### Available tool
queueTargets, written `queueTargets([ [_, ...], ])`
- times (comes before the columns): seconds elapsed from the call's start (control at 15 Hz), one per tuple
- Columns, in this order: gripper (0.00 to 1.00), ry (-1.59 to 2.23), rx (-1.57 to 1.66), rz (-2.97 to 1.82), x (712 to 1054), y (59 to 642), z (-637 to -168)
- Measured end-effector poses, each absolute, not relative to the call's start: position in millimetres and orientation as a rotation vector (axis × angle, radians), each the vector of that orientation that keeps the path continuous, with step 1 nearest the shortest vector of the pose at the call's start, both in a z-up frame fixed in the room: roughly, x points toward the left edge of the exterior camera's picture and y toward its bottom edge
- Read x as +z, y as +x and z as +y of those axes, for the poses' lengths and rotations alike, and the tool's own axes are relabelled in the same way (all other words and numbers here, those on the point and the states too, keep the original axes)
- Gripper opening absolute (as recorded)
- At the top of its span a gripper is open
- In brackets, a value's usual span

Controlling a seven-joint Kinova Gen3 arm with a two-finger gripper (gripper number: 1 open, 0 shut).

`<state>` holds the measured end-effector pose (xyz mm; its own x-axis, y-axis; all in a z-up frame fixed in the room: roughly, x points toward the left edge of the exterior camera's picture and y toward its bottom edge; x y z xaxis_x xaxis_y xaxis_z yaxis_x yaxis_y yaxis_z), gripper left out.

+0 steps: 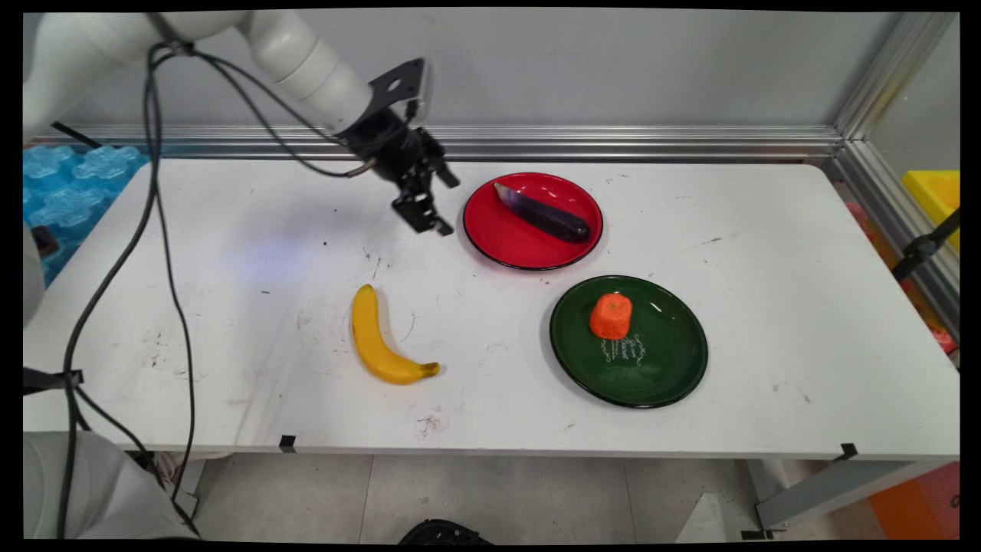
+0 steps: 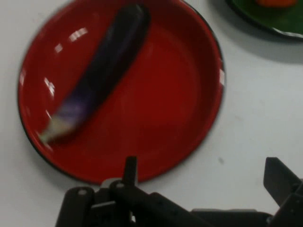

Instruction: Pick up the eggplant from the red plate

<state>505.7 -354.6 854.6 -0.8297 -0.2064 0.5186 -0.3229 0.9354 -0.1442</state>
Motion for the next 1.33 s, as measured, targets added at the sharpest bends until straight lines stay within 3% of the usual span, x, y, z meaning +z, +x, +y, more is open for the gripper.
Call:
queueTargets([
  [0.73,1.00,0.246,0.353,-2.517,823,462,-455],
  [1.33,1.00,0.200,0.320,-2.519,788,441,-493],
])
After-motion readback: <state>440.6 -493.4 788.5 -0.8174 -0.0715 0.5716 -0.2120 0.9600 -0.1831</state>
